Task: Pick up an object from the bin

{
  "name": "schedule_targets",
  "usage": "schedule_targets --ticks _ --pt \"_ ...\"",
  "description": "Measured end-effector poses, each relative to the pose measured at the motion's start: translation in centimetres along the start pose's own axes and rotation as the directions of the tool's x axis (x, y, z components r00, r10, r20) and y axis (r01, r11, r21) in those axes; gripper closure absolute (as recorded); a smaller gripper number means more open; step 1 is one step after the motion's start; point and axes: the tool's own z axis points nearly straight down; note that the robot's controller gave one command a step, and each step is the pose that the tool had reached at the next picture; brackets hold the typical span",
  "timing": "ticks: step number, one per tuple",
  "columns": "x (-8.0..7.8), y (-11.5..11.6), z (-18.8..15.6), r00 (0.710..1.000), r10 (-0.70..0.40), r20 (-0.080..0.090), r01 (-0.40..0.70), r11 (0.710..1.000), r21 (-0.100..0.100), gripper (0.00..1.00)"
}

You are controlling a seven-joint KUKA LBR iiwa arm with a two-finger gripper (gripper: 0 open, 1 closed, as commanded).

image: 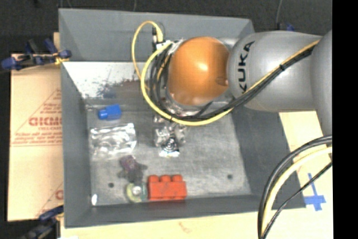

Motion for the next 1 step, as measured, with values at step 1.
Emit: schedule_targets --ticks 1 --pt "1.11 -0.87 -5.13 1.000 -0.015 -0.006 0.015 1.000 0.001 1.00"
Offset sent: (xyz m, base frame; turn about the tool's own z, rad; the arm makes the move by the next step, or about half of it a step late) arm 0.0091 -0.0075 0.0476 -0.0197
